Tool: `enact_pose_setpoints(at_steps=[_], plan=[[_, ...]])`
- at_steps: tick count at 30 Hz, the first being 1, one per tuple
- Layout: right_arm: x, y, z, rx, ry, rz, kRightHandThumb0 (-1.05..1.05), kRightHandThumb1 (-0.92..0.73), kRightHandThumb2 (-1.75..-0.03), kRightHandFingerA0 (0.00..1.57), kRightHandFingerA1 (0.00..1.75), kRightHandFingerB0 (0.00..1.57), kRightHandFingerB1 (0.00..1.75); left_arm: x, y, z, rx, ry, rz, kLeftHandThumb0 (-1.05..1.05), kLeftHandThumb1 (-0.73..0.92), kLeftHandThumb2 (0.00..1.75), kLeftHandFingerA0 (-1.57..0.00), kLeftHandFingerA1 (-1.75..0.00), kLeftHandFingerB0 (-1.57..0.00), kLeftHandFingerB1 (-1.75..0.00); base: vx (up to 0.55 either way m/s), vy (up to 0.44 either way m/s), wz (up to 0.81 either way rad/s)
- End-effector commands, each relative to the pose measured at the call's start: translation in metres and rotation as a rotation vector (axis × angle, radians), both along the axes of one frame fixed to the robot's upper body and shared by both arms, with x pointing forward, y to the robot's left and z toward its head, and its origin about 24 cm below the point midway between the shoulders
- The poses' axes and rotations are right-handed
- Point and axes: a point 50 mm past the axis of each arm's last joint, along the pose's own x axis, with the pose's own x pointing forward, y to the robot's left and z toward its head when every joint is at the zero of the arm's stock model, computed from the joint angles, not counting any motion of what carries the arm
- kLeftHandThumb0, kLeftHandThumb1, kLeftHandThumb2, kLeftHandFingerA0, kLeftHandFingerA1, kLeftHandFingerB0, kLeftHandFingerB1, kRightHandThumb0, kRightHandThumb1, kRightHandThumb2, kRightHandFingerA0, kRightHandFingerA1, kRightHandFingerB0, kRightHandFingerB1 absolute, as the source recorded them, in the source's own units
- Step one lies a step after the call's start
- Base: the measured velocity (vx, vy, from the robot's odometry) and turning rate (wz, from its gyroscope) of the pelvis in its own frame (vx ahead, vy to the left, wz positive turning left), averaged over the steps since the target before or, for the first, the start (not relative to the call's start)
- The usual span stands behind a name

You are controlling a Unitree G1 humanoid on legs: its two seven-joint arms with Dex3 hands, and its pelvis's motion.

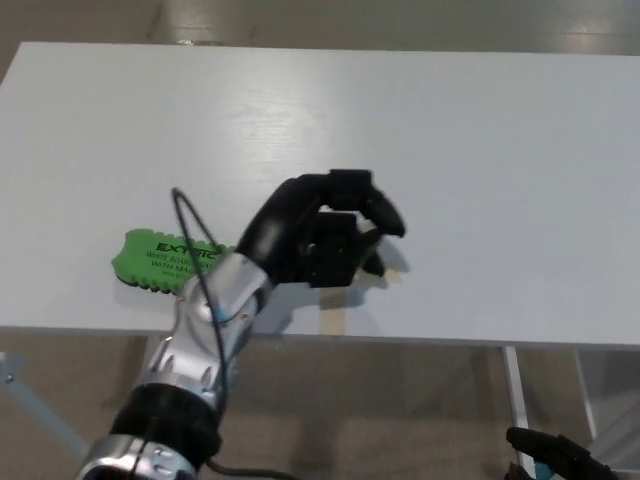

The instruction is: Use the left hand to press on the green eraser and wipe the desk from center to the left and then back to center.

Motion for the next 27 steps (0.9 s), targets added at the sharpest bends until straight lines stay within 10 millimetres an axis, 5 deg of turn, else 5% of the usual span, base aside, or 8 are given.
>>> enact_pose_setpoints(at_steps=[1, 10, 11, 13, 14, 15, 22, 27], plan=[[-0.004, -0.002, -0.002, 0.008, 0.020, -0.001, -0.22, -0.70, -0.60, 0.59, 0.47, 0.67, 0.51, 0.002, -0.016, 0.004, 0.019, 0.014, 0.003, -0.14, 0.73, 0.84, -0.90, -1.17, -0.81, -1.20, 0.00, 0.000, 0.00], [-0.006, 0.000, -0.004, 0.023, 0.028, 0.003, -0.22, -0.70, -0.61, 0.59, 0.46, 0.67, 0.51, -0.001, -0.025, 0.014, 0.034, -0.034, -0.030, -0.14, 0.73, 0.85, -0.93, -1.11, -0.82, -1.18, 0.00, 0.000, 0.00], [-0.007, -0.001, -0.004, 0.024, 0.031, 0.004, -0.22, -0.70, -0.60, 0.59, 0.46, 0.67, 0.52, -0.004, -0.027, 0.019, 0.020, -0.062, -0.060, -0.18, 0.81, 0.68, -0.95, -0.74, -0.94, -0.59, 0.00, 0.000, 0.00], [-0.006, -0.002, -0.004, 0.025, 0.032, 0.003, -0.22, -0.70, -0.60, 0.59, 0.46, 0.67, 0.52, -0.008, -0.028, 0.024, 0.010, -0.086, -0.086, -0.18, 0.81, 0.68, -0.95, -0.74, -0.94, -0.59, 0.00, 0.000, 0.00], [-0.006, -0.002, -0.004, 0.022, 0.033, 0.005, -0.23, -0.70, -0.60, 0.58, 0.46, 0.67, 0.52, -0.010, -0.028, 0.029, 0.023, -0.109, -0.105, -0.32, 0.77, 0.63, -0.74, -0.44, -0.67, -0.40, 0.00, 0.000, 0.00], [-0.005, -0.001, -0.004, 0.015, 0.035, 0.013, -0.23, -0.70, -0.61, 0.58, 0.46, 0.67, 0.51, -0.014, -0.026, 0.037, 0.058, -0.135, -0.163, -0.52, 0.61, 0.58, -0.04, -0.26, -0.10, -0.28, 0.00, 0.000, 0.00], [-0.005, -0.003, -0.004, 0.011, 0.043, 0.036, -0.23, -0.71, -0.60, 0.60, 0.47, 0.66, 0.51, -0.047, -0.005, 0.086, 0.155, -0.223, -0.450, -0.72, 0.44, 0.78, 0.00, 0.00, 0.00, -0.14, 0.00, 0.000, 0.00], [-0.009, -0.005, -0.006, -0.004, 0.063, 0.040, -0.24, -0.70, -0.60, 0.60, 0.47, 0.68, 0.52, -0.080, 0.024, 0.106, 0.137, -0.287, -0.531, -0.85, 0.51, 0.58, 0.00, 0.00, 0.00, -0.15, 0.00, 0.000, 0.00]])
